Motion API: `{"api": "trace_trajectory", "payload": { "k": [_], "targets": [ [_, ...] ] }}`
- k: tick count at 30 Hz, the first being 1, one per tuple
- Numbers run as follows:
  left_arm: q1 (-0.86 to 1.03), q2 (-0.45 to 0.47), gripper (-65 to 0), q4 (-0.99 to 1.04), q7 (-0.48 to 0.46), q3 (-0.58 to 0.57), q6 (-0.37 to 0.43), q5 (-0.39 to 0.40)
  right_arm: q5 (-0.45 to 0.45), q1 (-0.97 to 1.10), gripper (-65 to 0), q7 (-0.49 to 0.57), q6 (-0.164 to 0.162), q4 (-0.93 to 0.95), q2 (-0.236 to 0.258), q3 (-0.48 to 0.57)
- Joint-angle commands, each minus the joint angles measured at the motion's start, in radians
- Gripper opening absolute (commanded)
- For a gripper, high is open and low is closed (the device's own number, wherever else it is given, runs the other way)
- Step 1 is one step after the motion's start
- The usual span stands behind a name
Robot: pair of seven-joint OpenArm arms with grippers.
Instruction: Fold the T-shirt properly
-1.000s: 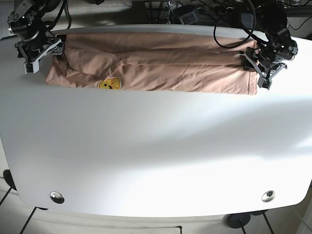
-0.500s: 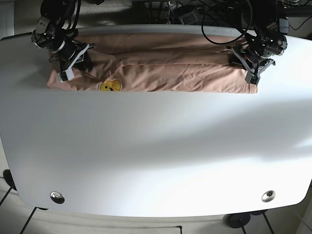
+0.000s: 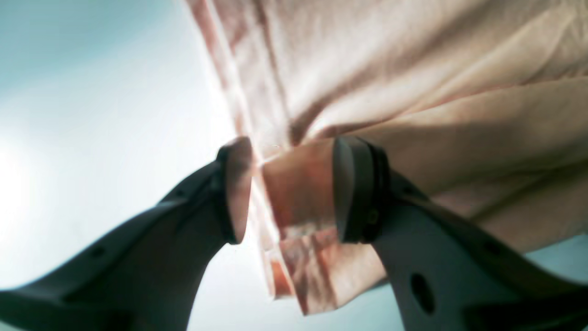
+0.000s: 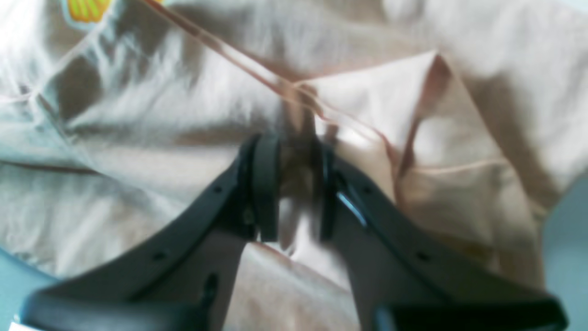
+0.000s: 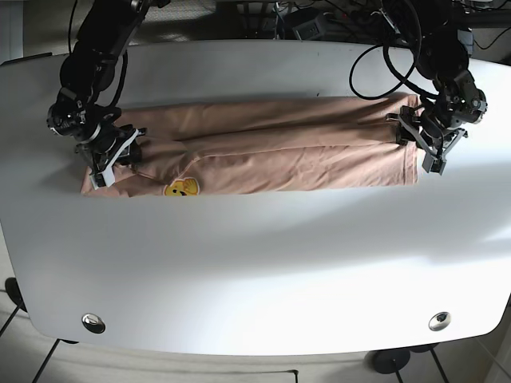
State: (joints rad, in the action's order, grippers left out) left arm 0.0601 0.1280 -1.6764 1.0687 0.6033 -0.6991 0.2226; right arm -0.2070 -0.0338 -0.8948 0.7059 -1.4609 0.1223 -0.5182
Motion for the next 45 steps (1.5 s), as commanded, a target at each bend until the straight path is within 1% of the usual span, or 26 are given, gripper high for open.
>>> {"api": "trace_trajectory", "payload": {
  "k": [1,2,3,4,6,7,9,11,13,17,22,23,24,27,28,29,31,32,36,39,40,41,42,44,45],
  "targets": [
    [-0.01,0.002,-37.4,-0.123,-0.023,0.051,0.001,0.08,-0.001,-0.013,-52.6,0.006,-0.008,-0.028,0.014,-0.004],
    [-0.01,-0.006,-36.1,-0.14,-0.02,0.093,0.001,0.126,-0.001,-0.013,-52.6,0.006,-0.008,-0.028,0.014,-0.004],
    [-0.01,-0.009,-32.8,-0.141,-0.012,0.135,0.001,0.168,-0.001,-0.013,-52.6,0.006,-0.008,-0.028,0.012,-0.004],
    [-0.013,-0.008,-27.9,-0.138,0.009,0.175,0.001,0.202,-0.001,-0.012,-52.6,0.006,-0.008,-0.028,0.012,-0.004],
    [-0.016,-0.008,-20.8,-0.11,0.066,0.237,0.001,0.248,-0.001,-0.008,-52.6,0.006,-0.008,-0.027,0.012,-0.006],
    [-0.019,-0.008,-19.7,-0.092,0.084,0.258,0.001,0.265,-0.001,-0.002,-52.6,0.006,-0.008,-0.027,0.012,-0.006],
    [-0.018,-0.003,-19.7,-0.034,0.094,0.272,0.001,0.306,-0.001,0.005,-52.6,0.006,-0.008,-0.027,0.012,-0.006],
    [-0.012,0.023,-19.7,0.023,0.094,0.266,0.001,0.347,-0.001,0.01,-52.6,0.006,-0.008,-0.024,0.012,-0.006],
    [-0.012,0.028,-19.7,0.126,0.092,0.266,0.001,0.384,-0.001,0.013,-52.6,0.006,-0.008,-0.024,0.012,-0.006],
    [-0.016,0.025,-19.7,0.227,0.091,0.263,0.001,0.389,-0.001,0.013,-52.6,0.006,-0.008,-0.028,0.01,-0.006],
    [-0.018,0.02,-20.1,0.238,0.094,0.154,0.001,0.384,-0.001,0.013,-52.6,0.006,-0.008,-0.028,0.01,-0.006],
    [-0.018,0.02,-21.9,0.238,0.094,0.135,0.001,0.387,-0.001,0.013,-52.6,0.006,-0.008,-0.028,0.004,-0.006],
    [-0.018,0.017,-28.7,0.233,0.095,0.116,0.001,0.39,-0.001,0.012,-52.6,0.006,-0.008,-0.03,-0.011,-0.009],
    [-0.018,-0.006,-49.9,0.23,0.094,0.123,0.001,0.387,-0.001,0.013,-52.6,0.006,-0.008,-0.03,-0.016,-0.013],
    [-0.018,-0.006,-54.6,0.23,0.092,0.116,0.001,0.387,-0.001,0.015,-52.6,0.006,-0.008,-0.028,-0.016,-0.013],
    [-0.018,-0.006,-56.2,0.226,0.092,0.116,0.001,0.39,-0.001,0.016,-52.6,0.006,-0.008,-0.028,-0.016,-0.013],
    [-0.013,-0.006,-56.5,0.157,0.094,0.109,0.001,0.39,-0.001,0.018,-52.6,0.006,-0.008,-0.028,-0.017,-0.012],
    [-0.01,-0.008,-56.7,0.1,0.094,0.088,0.001,0.39,-0.001,0.018,-52.6,0.006,-0.008,-0.027,-0.017,-0.013],
    [0.028,-0.037,-56.8,-0.116,0.091,-0.096,0.001,0.384,-0.001,0.018,-52.6,0.006,-0.008,-0.03,-0.017,-0.015],
    [0.036,-0.083,-56.8,-0.209,0.089,-0.27,0.001,0.383,-0.001,0.018,-52.8,0.006,-0.008,-0.03,-0.016,-0.015],
    [0.036,-0.087,-56.8,-0.218,0.089,-0.314,0.017,0.383,-0.001,0.018,-52.8,0.006,-0.008,-0.03,-0.016,-0.015],
    [0.03,-0.103,-56.8,-0.218,0.086,-0.385,0.058,0.384,-0.001,0.018,-52.8,0.006,-0.008,-0.03,-0.016,-0.015],
    [0.028,-0.118,-56.8,-0.216,0.072,-0.426,0.085,0.383,-0.001,0.018,-52.8,0.006,-0.008,-0.03,-0.016,-0.015],
    [0.028,-0.149,-56.8,-0.213,0.014,-0.489,0.128,0.378,-0.001,0.018,-52.8,0.006,-0.008,-0.03,-0.016,-0.015],
    [0.028,-0.163,-56.8,-0.201,0.003,-0.515,0.143,0.357,-0.001,0.018,-52.8,0.006,-0.008,-0.03,-0.016,-0.015]
  ]
}}
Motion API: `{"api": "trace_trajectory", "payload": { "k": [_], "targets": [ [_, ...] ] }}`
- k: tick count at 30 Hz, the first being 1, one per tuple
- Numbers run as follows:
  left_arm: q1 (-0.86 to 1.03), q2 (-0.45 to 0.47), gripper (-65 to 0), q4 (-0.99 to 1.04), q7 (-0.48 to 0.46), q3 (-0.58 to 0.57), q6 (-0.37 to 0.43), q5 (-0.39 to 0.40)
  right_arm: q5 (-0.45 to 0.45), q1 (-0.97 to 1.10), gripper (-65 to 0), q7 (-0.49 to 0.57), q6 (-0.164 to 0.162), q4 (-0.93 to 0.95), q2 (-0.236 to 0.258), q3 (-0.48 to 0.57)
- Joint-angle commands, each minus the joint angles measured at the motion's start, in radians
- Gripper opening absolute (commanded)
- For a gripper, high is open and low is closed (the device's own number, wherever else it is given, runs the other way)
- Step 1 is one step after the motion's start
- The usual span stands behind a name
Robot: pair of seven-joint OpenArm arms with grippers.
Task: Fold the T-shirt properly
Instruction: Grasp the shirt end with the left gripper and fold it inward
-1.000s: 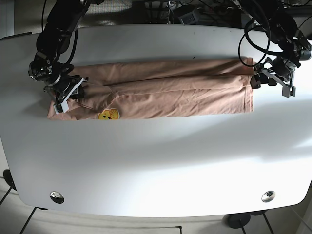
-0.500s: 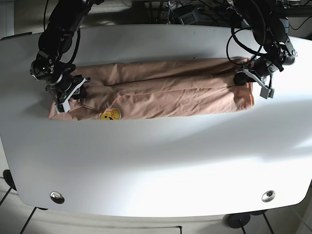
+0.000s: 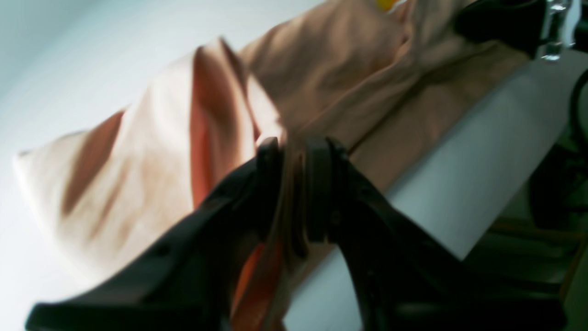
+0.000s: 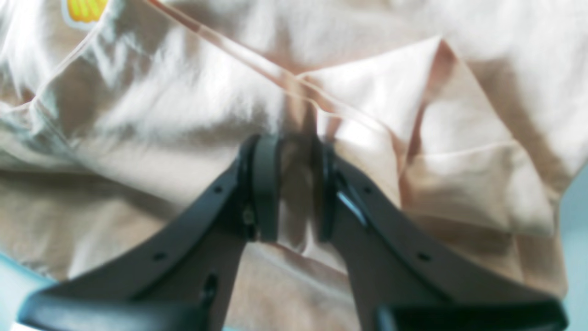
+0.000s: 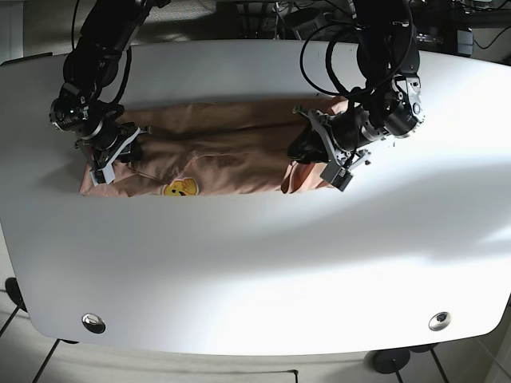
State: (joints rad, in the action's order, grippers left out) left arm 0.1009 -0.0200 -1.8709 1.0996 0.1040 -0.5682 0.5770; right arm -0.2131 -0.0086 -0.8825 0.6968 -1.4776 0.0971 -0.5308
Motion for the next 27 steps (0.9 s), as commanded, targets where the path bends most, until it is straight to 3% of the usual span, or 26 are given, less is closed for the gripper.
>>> {"api": "trace_trajectory", "payload": {
  "k": [1,4,8,12,15,17,23,25,27],
  "targets": [
    [-0.017,-0.031,-56.8,0.018,-0.028,-0.042,0.018,-0.024,0.005,-0.008,-52.8,-0.007,0.001,-0.013,0.01,-0.002],
    [-0.063,-0.082,-56.8,0.103,-0.032,-0.109,0.02,-0.079,0.005,-0.006,-52.8,-0.007,0.001,-0.013,0.01,-0.002],
    [-0.091,-0.107,-55.4,0.144,-0.036,-0.125,0.021,-0.081,0.005,-0.006,-52.8,-0.007,0.001,-0.013,0.01,-0.002],
    [-0.1,-0.119,-41.4,0.089,-0.036,-0.125,0.029,-0.084,0.005,-0.006,-52.8,-0.007,0.001,-0.013,0.01,-0.002],
    [-0.1,-0.085,-36.0,0.011,-0.036,-0.125,0.167,-0.084,0.004,-0.006,-52.0,-0.007,0.001,-0.041,0.008,-0.002],
    [-0.096,-0.039,-32.8,-0.016,-0.036,-0.12,0.213,-0.082,-0.015,-0.004,-51.0,-0.01,0.001,-0.114,0.005,-0.002],
    [-0.037,0.074,-32.2,-0.045,-0.036,0.006,0.205,-0.078,-0.285,0.008,-19.0,-0.215,0.001,-0.314,-0.009,0.004],
    [-0.025,0.081,-32.4,-0.045,-0.036,0.064,0.152,-0.078,-0.377,0.017,-15.2,-0.294,0.001,-0.32,-0.013,0.021],
    [-0.023,0.079,-32.4,-0.045,-0.036,0.145,0.089,-0.078,-0.46,0.028,-15.5,-0.315,0.001,-0.318,-0.017,0.094]
  ]
}}
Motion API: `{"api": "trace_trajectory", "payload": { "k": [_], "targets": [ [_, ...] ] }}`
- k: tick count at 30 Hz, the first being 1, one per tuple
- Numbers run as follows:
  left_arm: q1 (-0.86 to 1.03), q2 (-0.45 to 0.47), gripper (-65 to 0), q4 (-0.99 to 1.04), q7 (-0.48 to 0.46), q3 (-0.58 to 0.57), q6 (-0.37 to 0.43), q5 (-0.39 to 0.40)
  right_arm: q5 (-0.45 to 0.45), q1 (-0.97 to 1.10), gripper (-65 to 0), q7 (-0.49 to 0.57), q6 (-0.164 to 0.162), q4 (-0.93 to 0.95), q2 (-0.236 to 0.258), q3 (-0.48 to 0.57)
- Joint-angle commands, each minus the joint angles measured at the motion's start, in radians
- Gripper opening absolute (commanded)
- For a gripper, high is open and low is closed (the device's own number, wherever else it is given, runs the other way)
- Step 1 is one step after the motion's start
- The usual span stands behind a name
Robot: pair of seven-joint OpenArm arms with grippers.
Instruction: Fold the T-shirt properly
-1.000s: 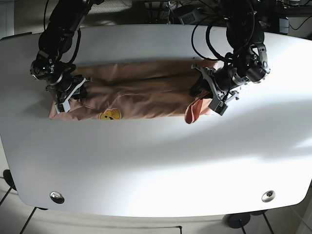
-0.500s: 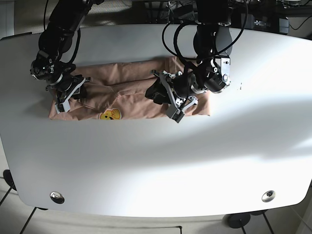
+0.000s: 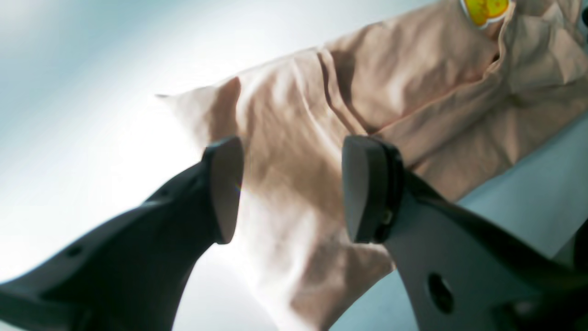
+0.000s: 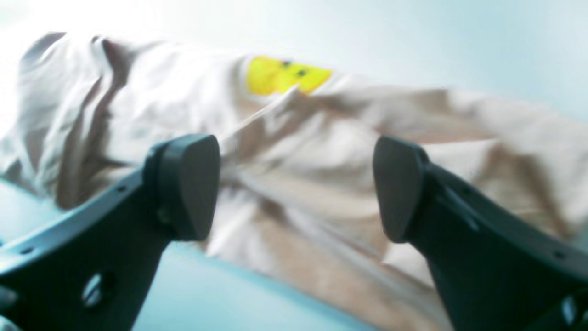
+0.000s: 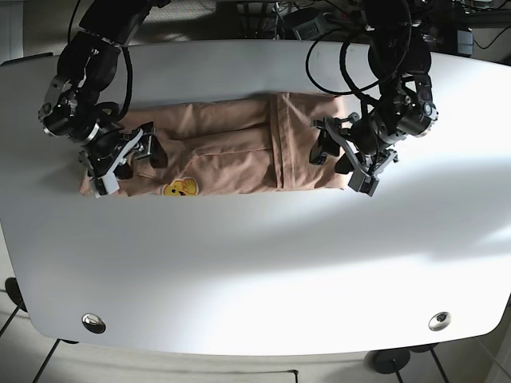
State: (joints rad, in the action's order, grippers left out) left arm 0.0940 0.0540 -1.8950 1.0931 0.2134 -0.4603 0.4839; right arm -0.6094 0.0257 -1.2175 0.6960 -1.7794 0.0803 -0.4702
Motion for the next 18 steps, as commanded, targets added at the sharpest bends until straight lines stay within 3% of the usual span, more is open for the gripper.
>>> {"api": "trace_trajectory", "payload": {
  "k": [1,8,9,12,18],
  "targets": [
    [-0.017,0.005,-32.4,-0.021,-0.029,0.08,-0.047,0.014,-0.085,0.009,-15.4,0.02,0.002,-0.017,-0.009,0.072],
    [-0.021,0.034,-32.5,-0.013,-0.029,0.347,-0.16,0.012,-0.088,0.026,-15.4,0.044,0.002,0.049,-0.063,0.327],
    [-0.021,0.047,-32.5,-0.013,-0.029,0.363,-0.17,0.012,-0.088,0.021,-15.4,0.071,0.002,0.085,-0.07,0.362],
    [-0.018,0.088,-32.5,-0.013,-0.029,0.378,-0.186,0.014,-0.094,0.018,-15.4,0.153,-0.045,0.183,-0.072,0.456],
    [0.002,0.102,-32.5,-0.013,-0.029,0.381,-0.188,0.014,-0.099,0.016,-15.4,0.196,-0.049,0.24,-0.076,0.583]
  ]
}}
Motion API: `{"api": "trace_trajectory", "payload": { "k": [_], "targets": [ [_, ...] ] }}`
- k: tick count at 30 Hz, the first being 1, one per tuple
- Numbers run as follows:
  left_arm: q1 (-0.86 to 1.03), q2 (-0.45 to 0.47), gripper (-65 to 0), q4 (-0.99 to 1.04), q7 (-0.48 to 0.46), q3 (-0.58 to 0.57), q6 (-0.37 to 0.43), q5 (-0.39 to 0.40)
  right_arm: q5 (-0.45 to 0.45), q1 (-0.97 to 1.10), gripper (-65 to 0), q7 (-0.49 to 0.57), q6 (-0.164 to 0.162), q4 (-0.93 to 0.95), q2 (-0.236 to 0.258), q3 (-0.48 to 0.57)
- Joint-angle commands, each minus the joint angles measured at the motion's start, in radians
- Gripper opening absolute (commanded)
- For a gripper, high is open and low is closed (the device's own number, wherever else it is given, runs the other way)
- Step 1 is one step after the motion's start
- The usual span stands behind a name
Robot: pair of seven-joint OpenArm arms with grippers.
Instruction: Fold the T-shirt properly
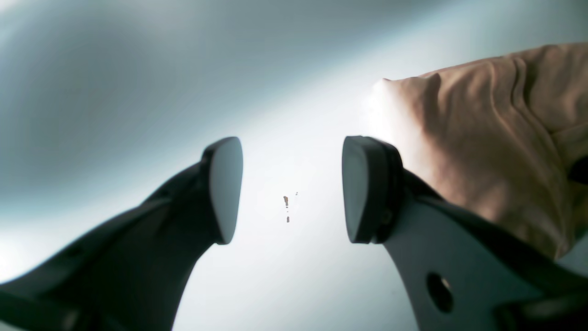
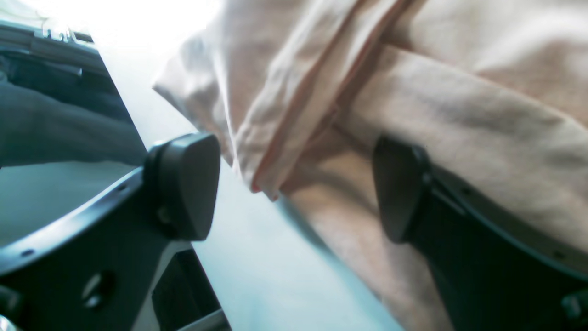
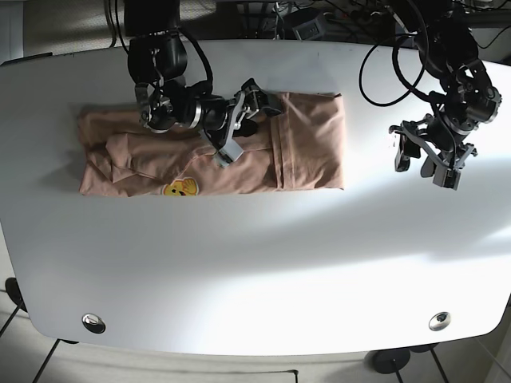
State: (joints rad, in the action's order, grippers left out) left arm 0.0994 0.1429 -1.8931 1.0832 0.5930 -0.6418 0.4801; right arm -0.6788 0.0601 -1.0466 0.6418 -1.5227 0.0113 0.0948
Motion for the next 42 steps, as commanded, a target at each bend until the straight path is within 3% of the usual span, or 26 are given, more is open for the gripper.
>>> {"api": "trace_trajectory", "payload": {
  "k": [1,4,21,28,29,31,33,34,35,42],
  "targets": [
    [-0.003,0.011,-32.5,-0.015,-0.019,0.002,-0.006,0.018,-0.028,-0.018,-15.4,0.033,0.003,-0.017,-0.018,0.032],
    [-0.002,0.007,-32.5,-0.015,-0.019,0.0,-0.006,0.018,-0.019,-0.018,-15.4,0.038,0.003,-0.014,-0.053,0.035],
    [0.02,0.007,-32.5,-0.016,-0.019,0.0,-0.04,0.018,-0.015,-0.085,-15.5,0.101,0.002,0.133,-0.099,0.036],
    [0.033,0.008,-32.5,-0.016,-0.019,0.0,-0.04,0.018,0.1,-0.082,-15.7,0.122,0.0,0.133,-0.142,0.036],
    [0.033,0.01,-32.5,-0.016,-0.019,0.0,-0.04,0.018,0.1,-0.081,-17.0,0.131,0.0,0.133,-0.144,0.036],
    [0.033,0.011,-32.5,-0.015,-0.019,0.0,-0.04,0.018,0.1,-0.081,-27.6,0.141,0.0,0.133,-0.144,0.035],
    [0.033,0.013,-32.5,-0.015,-0.019,0.0,-0.04,0.018,0.1,-0.082,-44.9,0.141,0.0,0.133,-0.142,0.035],
    [0.033,0.013,-32.5,-0.015,-0.019,0.0,-0.04,0.018,0.1,-0.084,-57.4,0.141,0.0,0.133,-0.142,0.035],
    [0.033,0.013,-32.5,-0.015,-0.019,0.0,-0.04,0.018,0.1,-0.084,-63.7,0.141,0.0,0.133,-0.142,0.035],
    [0.027,0.01,-32.5,-0.015,-0.019,0.0,-0.04,0.018,0.095,-0.079,-63.3,0.142,0.002,0.08,-0.141,0.033]
  ]
}}
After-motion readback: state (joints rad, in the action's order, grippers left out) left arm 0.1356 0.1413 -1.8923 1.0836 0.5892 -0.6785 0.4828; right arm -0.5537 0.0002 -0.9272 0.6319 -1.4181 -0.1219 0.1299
